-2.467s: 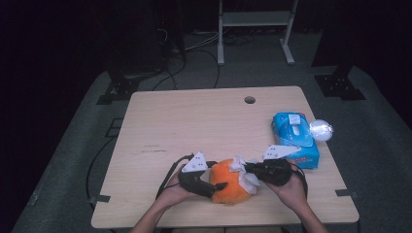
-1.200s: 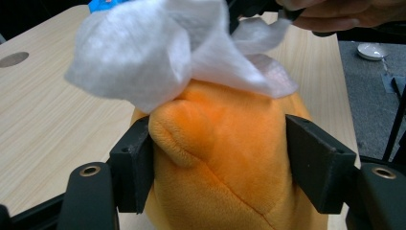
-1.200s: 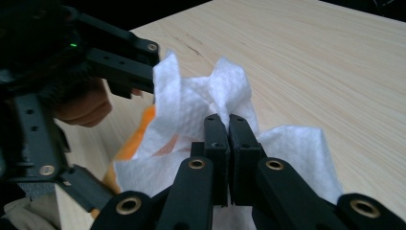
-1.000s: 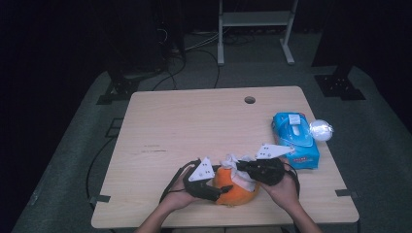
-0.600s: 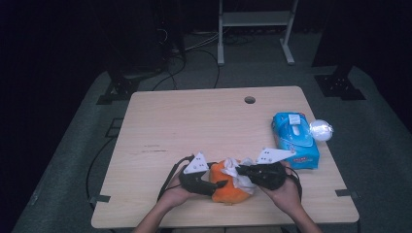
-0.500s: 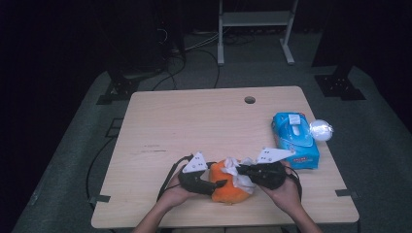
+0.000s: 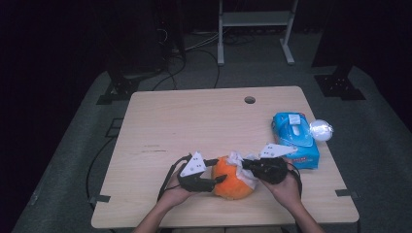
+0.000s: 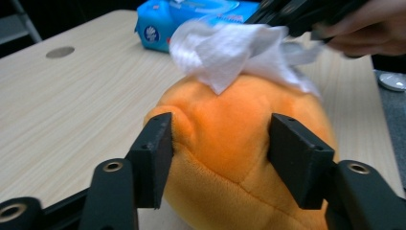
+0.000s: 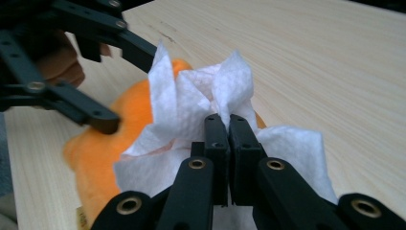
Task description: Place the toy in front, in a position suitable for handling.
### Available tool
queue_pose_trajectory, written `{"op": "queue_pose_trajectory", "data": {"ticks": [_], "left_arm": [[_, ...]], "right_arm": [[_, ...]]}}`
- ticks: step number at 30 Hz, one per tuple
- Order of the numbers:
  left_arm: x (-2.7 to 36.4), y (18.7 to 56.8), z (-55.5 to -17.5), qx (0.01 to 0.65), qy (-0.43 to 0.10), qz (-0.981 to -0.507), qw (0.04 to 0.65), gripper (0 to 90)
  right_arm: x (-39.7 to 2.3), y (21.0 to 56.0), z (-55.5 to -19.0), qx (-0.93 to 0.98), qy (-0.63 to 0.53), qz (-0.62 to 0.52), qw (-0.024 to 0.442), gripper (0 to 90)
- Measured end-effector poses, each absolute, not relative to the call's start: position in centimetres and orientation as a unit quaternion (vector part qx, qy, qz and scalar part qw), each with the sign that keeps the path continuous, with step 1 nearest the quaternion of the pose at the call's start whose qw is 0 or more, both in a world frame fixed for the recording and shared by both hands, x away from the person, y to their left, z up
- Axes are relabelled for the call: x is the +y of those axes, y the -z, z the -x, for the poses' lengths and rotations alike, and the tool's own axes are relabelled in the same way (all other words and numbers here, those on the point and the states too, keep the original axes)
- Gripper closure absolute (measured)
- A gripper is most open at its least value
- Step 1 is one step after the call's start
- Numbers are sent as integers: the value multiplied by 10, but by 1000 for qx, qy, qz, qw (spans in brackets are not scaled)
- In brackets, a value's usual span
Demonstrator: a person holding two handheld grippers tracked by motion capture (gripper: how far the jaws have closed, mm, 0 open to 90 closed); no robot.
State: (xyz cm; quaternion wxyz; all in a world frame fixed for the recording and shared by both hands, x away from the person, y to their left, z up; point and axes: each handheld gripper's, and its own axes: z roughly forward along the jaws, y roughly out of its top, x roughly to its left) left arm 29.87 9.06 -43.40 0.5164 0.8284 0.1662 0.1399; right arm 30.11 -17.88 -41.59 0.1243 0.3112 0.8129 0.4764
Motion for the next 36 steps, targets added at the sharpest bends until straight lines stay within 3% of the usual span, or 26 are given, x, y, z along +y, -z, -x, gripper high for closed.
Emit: {"op": "queue_pose_trajectory", "data": {"ticks": [9, 17, 20, 30, 34, 36], "left_arm": [[97, 440, -307, 209, -133, -826, 507, 423], [96, 432, -301, 140, -94, -817, 552, 310], [90, 436, -299, 137, -113, -830, 528, 406], [94, 440, -305, 191, -108, -827, 517, 437], [95, 440, -307, 189, -101, -817, 535, 239], [94, 441, -307, 185, -95, -818, 537, 240]], "right_arm": [[-159, 411, -281, 831, -475, -258, 128, 868], [-176, 415, -298, 814, -477, -300, 137, 864], [-178, 415, -297, 816, -476, -298, 135, 865], [-158, 414, -281, 835, -469, -253, 133, 865], [-170, 415, -290, 825, -476, -279, 124, 866], [-175, 416, -292, 820, -479, -288, 120, 867]]}}
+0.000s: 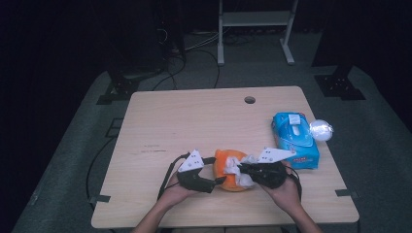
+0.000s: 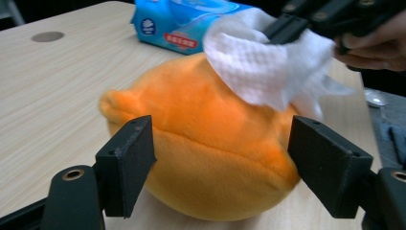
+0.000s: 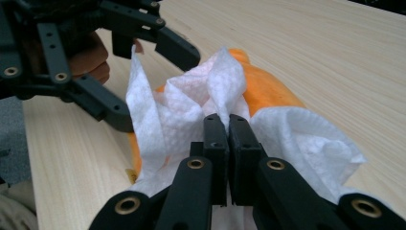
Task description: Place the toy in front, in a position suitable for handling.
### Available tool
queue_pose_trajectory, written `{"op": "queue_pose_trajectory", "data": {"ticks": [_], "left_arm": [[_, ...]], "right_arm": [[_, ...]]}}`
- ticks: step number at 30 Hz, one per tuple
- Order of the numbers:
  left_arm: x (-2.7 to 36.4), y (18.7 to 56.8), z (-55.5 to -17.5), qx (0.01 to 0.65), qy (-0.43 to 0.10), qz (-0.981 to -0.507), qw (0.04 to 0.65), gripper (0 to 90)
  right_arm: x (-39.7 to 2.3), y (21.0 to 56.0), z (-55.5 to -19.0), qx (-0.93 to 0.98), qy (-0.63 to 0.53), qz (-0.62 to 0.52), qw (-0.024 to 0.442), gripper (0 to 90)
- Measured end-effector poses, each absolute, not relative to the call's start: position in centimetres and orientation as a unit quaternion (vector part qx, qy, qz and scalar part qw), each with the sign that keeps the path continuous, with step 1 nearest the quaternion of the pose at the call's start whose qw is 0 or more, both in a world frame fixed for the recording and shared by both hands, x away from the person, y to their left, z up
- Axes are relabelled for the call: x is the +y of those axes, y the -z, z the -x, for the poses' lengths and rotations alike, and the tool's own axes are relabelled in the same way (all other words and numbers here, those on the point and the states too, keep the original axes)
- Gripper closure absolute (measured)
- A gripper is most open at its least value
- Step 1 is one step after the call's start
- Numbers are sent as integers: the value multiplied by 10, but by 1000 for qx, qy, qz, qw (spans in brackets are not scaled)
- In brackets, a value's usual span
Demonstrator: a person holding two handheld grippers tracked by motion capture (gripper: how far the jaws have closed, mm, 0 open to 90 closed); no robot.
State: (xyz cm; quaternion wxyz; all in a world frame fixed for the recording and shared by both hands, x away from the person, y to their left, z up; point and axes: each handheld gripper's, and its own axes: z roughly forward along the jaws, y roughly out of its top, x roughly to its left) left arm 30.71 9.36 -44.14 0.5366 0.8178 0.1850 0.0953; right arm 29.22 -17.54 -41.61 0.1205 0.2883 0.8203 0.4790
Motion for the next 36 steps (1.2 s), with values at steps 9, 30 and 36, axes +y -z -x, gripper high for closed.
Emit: {"op": "queue_pose_trajectory", "data": {"ticks": [9, 30, 36], "left_arm": [[86, 440, -301, 182, -133, -822, 523, 431], [79, 445, -298, 170, -152, -839, 494, 365], [87, 447, -307, 210, -110, -824, 515, 372]], "right_arm": [[-166, 413, -283, 819, -490, -278, 106, 868], [-159, 413, -283, 824, -482, -275, 112, 868], [-181, 416, -293, 814, -479, -305, 121, 869]]}}
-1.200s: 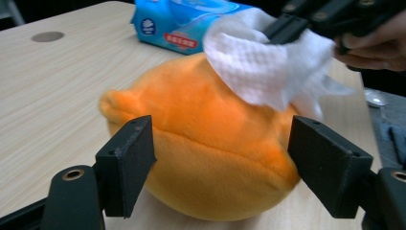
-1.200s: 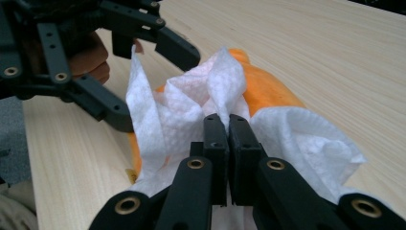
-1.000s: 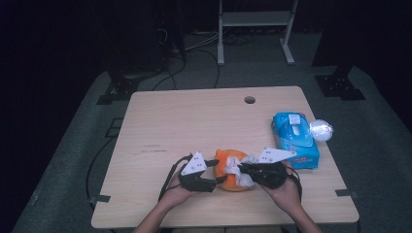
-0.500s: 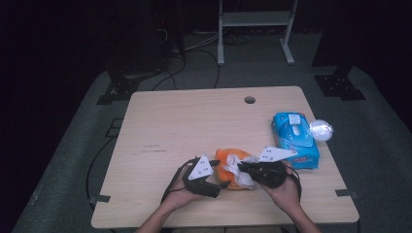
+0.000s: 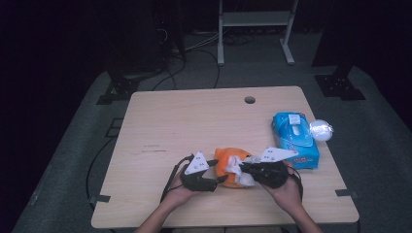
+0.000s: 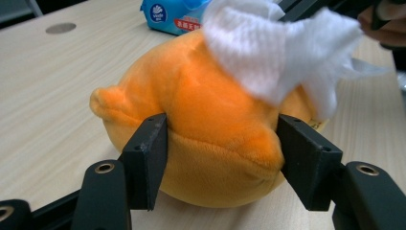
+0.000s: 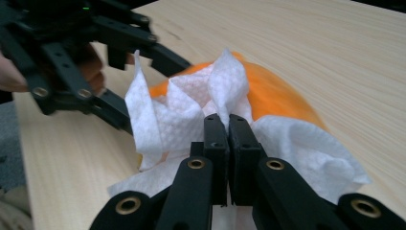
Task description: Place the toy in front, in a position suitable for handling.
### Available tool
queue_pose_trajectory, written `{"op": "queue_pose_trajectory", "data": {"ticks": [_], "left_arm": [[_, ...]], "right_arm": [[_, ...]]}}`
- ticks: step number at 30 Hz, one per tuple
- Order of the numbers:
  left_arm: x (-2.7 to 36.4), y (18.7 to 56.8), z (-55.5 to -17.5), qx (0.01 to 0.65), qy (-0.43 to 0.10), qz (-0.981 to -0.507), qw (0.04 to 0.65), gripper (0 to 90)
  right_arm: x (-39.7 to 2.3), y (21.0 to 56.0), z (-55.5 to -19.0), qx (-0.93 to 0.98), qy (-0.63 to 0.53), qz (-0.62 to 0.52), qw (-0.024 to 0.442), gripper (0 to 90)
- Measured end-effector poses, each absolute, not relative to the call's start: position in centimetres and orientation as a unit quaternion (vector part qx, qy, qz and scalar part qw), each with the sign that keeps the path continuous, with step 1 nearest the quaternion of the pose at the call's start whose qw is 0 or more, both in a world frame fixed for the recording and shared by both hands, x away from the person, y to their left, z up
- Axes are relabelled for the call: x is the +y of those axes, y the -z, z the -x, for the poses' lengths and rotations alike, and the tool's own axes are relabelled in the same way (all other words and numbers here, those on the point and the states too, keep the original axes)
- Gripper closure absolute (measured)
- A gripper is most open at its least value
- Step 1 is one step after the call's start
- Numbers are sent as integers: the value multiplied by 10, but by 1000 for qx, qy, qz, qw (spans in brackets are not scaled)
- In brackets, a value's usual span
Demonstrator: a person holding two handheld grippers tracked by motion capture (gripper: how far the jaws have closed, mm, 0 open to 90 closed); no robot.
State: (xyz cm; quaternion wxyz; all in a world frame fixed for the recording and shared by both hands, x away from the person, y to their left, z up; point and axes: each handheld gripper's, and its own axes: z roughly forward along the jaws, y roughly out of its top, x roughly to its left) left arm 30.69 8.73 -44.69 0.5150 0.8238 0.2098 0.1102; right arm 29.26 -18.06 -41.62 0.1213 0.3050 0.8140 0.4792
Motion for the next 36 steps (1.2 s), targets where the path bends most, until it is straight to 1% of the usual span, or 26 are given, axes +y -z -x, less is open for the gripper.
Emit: {"op": "queue_pose_trajectory", "data": {"ticks": [1, 4, 7, 9, 12, 18, 22, 24, 25, 27, 31, 33, 36], "left_arm": [[88, 447, -308, 214, -99, -822, 518, 370], [87, 446, -307, 212, -104, -824, 516, 366], [85, 447, -306, 212, -110, -825, 513, 367], [85, 446, -306, 211, -113, -826, 511, 369], [86, 447, -306, 211, -114, -827, 509, 375], [85, 447, -305, 206, -110, -827, 511, 365], [85, 446, -306, 209, -106, -824, 516, 307], [84, 446, -305, 208, -103, -825, 515, 344], [84, 446, -304, 207, -106, -825, 515, 344], [81, 444, -302, 196, -113, -826, 516, 384], [74, 441, -295, 171, -125, -831, 515, 395], [70, 441, -290, 155, -131, -837, 508, 400], [71, 441, -288, 150, -138, -839, 505, 404]], "right_arm": [[-188, 417, -296, 811, -478, -314, 125, 869], [-190, 417, -296, 809, -479, -319, 123, 869], [-183, 415, -292, 815, -478, -307, 118, 870], [-175, 415, -289, 820, -483, -289, 105, 870], [-166, 415, -286, 830, -471, -276, 116, 870], [-188, 414, -298, 813, -474, -313, 127, 870], [-196, 417, -303, 812, -470, -326, 118, 871], [-193, 417, -302, 819, -460, -321, 120, 871], [-191, 417, -301, 820, -459, -319, 122, 870], [-186, 411, -296, 818, -467, -310, 127, 871], [-172, 406, -289, 822, -477, -287, 121, 871], [-158, 406, -285, 828, -479, -269, 110, 871], [-148, 408, -283, 835, -474, -256, 113, 871]]}}
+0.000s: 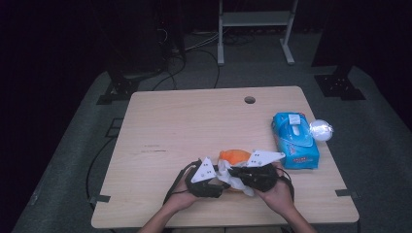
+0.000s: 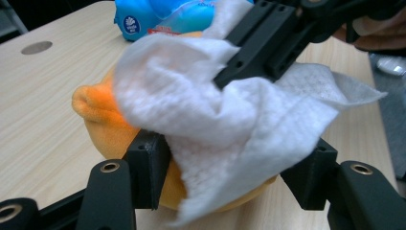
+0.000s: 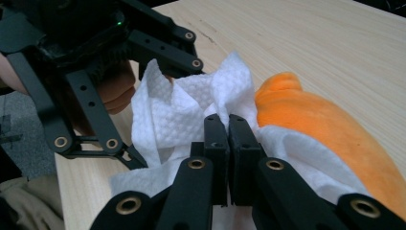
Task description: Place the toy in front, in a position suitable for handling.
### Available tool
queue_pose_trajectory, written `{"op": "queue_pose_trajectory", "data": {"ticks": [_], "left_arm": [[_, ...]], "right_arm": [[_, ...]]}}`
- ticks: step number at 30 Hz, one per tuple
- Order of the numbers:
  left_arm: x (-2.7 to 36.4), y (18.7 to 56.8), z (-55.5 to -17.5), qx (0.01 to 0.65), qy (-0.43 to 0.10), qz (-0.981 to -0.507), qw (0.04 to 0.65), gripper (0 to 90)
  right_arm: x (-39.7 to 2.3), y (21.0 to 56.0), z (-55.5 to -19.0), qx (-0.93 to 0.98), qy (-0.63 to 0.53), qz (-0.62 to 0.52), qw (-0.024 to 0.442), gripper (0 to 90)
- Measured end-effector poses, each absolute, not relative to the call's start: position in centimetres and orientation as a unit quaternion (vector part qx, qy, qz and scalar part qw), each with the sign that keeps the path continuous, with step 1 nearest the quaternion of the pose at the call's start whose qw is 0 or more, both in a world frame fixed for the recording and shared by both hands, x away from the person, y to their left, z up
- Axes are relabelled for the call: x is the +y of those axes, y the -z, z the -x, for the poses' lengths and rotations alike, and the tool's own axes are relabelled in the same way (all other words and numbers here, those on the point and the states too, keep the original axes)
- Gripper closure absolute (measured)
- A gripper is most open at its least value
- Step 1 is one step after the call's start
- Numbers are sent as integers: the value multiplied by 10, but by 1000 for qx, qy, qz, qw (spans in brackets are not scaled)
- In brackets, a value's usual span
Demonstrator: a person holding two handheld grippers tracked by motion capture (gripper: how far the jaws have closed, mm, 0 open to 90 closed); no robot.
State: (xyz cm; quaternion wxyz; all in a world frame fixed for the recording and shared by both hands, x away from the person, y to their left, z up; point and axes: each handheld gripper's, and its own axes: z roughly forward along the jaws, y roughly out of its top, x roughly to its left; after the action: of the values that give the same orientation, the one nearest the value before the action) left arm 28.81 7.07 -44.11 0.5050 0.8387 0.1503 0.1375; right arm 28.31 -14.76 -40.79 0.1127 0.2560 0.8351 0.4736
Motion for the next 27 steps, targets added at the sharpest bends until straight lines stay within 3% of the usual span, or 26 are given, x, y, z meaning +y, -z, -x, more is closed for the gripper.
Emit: {"op": "queue_pose_trajectory", "data": {"ticks": [7, 8, 9, 11, 13, 15, 18, 23, 27], "left_arm": [[72, 443, -291, 151, -127, -836, 512, 384], [72, 442, -291, 154, -126, -835, 514, 360], [73, 440, -294, 171, -117, -828, 521, 268], [73, 440, -296, 190, -111, -823, 523, 238], [74, 441, -297, 197, -109, -823, 521, 241], [74, 443, -296, 196, -113, -828, 513, 326], [72, 442, -293, 185, -117, -829, 514, 365], [65, 442, -284, 146, -145, -841, 500, 369], [66, 442, -284, 145, -142, -841, 502, 368]], "right_arm": [[-173, 403, -296, 817, -474, -295, 145, 871], [-177, 405, -298, 814, -475, -303, 141, 871], [-181, 409, -299, 816, -470, -308, 134, 871], [-179, 411, -297, 819, -466, -307, 130, 872], [-177, 411, -296, 822, -465, -302, 130, 872], [-171, 410, -291, 829, -459, -292, 130, 871], [-164, 404, -286, 828, -468, -282, 129, 871], [-150, 399, -282, 837, -461, -257, 145, 871], [-164, 399, -291, 825, -467, -282, 146, 872]]}}
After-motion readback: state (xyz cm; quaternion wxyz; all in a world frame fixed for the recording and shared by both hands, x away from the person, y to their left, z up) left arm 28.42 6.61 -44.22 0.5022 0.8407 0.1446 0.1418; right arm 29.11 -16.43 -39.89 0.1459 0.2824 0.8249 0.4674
